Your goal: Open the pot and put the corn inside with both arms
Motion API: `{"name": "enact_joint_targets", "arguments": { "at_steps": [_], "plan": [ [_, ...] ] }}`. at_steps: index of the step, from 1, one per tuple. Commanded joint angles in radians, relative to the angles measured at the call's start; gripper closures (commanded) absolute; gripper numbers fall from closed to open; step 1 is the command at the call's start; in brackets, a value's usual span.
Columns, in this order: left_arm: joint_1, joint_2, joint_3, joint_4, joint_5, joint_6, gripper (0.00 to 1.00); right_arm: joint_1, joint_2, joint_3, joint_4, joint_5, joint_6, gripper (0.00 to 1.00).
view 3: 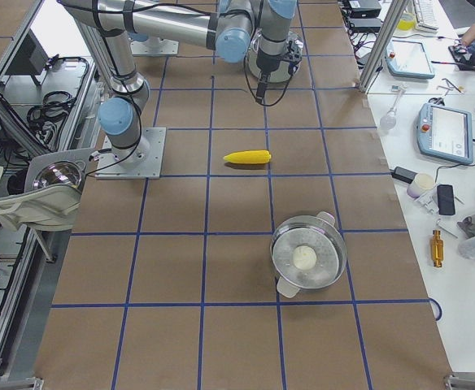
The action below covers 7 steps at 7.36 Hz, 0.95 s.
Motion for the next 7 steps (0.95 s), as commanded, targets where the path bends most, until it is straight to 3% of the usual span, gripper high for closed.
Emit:
{"name": "enact_joint_targets", "arguments": {
  "at_steps": [1,4,5,6,7],
  "plan": [
    [-0.020,-0.023,-0.021,0.007,0.048,0.002,0.02,-0.050,0.011,0.139,-0.220,-0.001,-0.100,0.00],
    [-0.020,-0.028,-0.021,0.013,0.057,0.018,0.10,-0.121,0.052,0.322,-0.461,0.002,-0.265,0.00],
    [-0.020,-0.026,-0.023,0.015,0.069,0.030,0.31,-0.124,0.079,0.365,-0.558,-0.001,-0.361,0.00],
    [-0.020,-0.028,-0.023,0.015,0.092,0.032,0.64,-0.124,0.092,0.412,-0.624,0.003,-0.429,0.00],
    [-0.020,-0.026,-0.023,0.016,0.094,0.032,0.72,-0.124,0.101,0.439,-0.682,-0.001,-0.469,0.00]
  ]
}}
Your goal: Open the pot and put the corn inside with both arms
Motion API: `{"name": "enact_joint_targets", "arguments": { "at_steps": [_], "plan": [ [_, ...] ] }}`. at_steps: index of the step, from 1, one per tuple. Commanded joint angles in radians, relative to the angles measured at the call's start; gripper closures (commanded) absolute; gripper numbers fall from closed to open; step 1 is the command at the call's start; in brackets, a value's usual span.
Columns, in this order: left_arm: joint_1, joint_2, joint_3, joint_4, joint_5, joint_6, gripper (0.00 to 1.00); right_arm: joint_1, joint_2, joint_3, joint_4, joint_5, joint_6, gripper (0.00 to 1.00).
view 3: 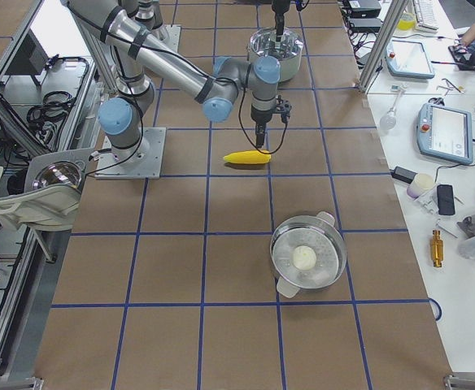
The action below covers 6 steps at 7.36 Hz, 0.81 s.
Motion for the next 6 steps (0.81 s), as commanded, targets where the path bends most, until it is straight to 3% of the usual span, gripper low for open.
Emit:
{"name": "enact_joint_targets", "arguments": {
  "at_steps": [1,2,5,6],
  "plan": [
    [0.000,0.002,0.000,0.000,0.011,0.002,0.78,-0.003,0.034,0.067,-0.120,-0.003,-0.095,0.00],
    [0.000,0.016,0.007,-0.003,0.009,-0.001,0.93,-0.004,0.057,0.078,-0.144,-0.004,-0.095,0.00],
    [0.053,0.094,0.082,-0.098,0.005,0.033,0.95,-0.032,0.070,0.108,-0.146,-0.010,-0.098,0.00],
    [0.152,0.112,0.075,-0.116,0.011,0.095,0.95,-0.034,0.082,0.107,-0.146,-0.010,-0.098,0.08]
  ]
}}
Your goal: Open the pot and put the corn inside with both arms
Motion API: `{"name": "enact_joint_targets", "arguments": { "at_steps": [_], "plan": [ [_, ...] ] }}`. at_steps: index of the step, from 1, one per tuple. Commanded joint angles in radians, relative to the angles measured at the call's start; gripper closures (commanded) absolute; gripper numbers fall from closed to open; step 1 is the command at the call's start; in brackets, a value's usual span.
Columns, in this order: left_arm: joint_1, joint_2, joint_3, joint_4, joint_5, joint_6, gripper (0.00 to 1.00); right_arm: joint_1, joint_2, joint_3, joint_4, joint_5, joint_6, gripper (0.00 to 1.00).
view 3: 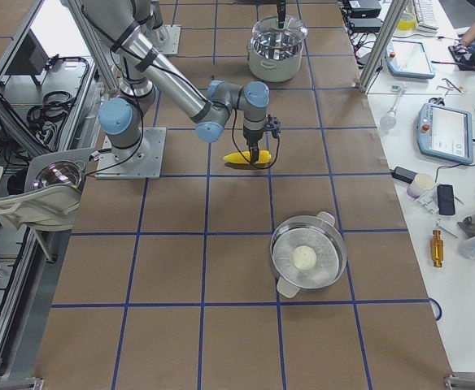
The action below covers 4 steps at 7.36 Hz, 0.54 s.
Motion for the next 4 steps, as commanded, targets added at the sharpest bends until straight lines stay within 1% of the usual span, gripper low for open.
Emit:
{"name": "enact_joint_targets", "arguments": {
  "at_steps": [1,2,3,4],
  "plan": [
    [0.199,0.030,-0.001,-0.040,0.015,0.176,0.95,-0.014,0.021,0.002,-0.002,-0.002,0.003,0.56],
    [0.323,0.024,-0.043,-0.023,0.002,0.288,0.95,-0.032,0.025,-0.003,0.001,-0.004,0.001,1.00],
    [0.412,0.018,-0.105,0.039,0.000,0.334,0.96,-0.032,0.021,-0.011,0.000,-0.001,0.009,1.00],
    [0.460,0.001,-0.164,0.155,-0.002,0.396,0.96,-0.032,0.014,-0.041,0.001,-0.004,0.013,1.00]
  ]
}}
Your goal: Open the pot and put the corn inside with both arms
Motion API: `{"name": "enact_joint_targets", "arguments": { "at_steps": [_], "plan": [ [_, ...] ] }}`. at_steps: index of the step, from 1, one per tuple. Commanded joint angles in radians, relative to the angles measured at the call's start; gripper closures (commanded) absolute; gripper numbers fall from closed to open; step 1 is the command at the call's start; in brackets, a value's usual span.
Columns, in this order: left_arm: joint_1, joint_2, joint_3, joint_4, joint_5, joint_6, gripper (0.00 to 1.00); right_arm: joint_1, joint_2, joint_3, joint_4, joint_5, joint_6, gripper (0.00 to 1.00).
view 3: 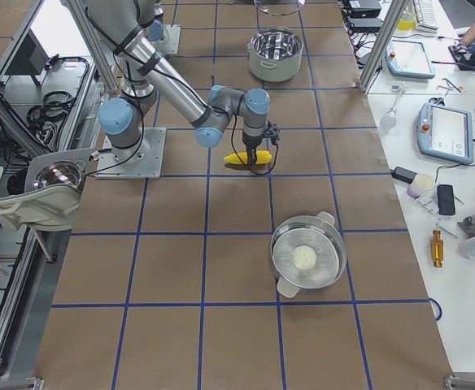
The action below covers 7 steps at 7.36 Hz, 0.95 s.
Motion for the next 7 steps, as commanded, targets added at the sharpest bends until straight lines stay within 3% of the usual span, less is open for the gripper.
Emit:
{"name": "enact_joint_targets", "arguments": {
  "at_steps": [1,3,4,7],
  "plan": [
    [0.132,-0.036,-0.142,0.196,-0.012,0.172,0.98,0.006,-0.009,-0.089,0.018,-0.002,0.018,1.00],
    [0.147,-0.086,-0.216,0.358,-0.060,0.178,0.99,0.089,-0.015,-0.223,0.144,-0.001,0.126,1.00],
    [0.147,-0.093,-0.235,0.363,-0.061,0.178,0.99,0.184,-0.015,-0.302,0.204,-0.036,0.226,1.00],
    [0.149,-0.106,-0.273,0.389,-0.052,0.179,1.00,0.466,0.025,-0.678,0.526,-0.052,0.638,1.00]
  ]
}}
